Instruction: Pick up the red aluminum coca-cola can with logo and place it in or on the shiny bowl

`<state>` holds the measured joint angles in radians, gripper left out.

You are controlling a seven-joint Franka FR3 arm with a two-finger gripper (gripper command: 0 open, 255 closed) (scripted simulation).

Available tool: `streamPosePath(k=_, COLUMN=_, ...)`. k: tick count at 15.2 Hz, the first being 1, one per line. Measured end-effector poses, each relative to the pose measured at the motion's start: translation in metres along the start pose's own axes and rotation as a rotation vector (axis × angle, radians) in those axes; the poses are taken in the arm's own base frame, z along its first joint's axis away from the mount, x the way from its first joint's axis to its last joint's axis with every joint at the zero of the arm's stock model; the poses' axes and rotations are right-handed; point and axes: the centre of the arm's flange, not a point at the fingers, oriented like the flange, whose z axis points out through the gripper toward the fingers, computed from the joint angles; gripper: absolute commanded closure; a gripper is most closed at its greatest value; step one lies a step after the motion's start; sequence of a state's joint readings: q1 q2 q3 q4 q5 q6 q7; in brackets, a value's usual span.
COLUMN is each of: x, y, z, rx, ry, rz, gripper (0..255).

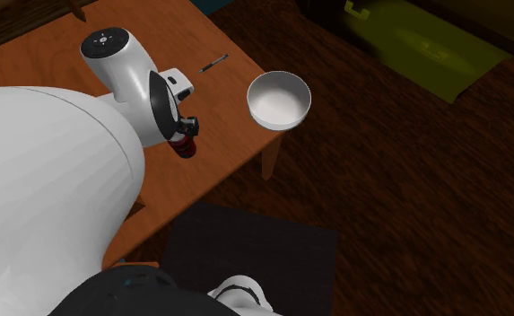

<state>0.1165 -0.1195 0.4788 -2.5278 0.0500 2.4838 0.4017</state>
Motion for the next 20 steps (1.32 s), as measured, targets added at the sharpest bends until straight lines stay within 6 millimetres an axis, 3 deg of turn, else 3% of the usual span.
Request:
streamPosePath(k=4, x=-0.001, y=0.0, z=-0.005, rx=-0.001, ry=-0.002, rz=0.0, gripper=255)
streamPosePath(k=20, x=0.005, y=-0.001, z=-0.089, rx=-0.001, ry=-0.003, rz=0.0, gripper=255)
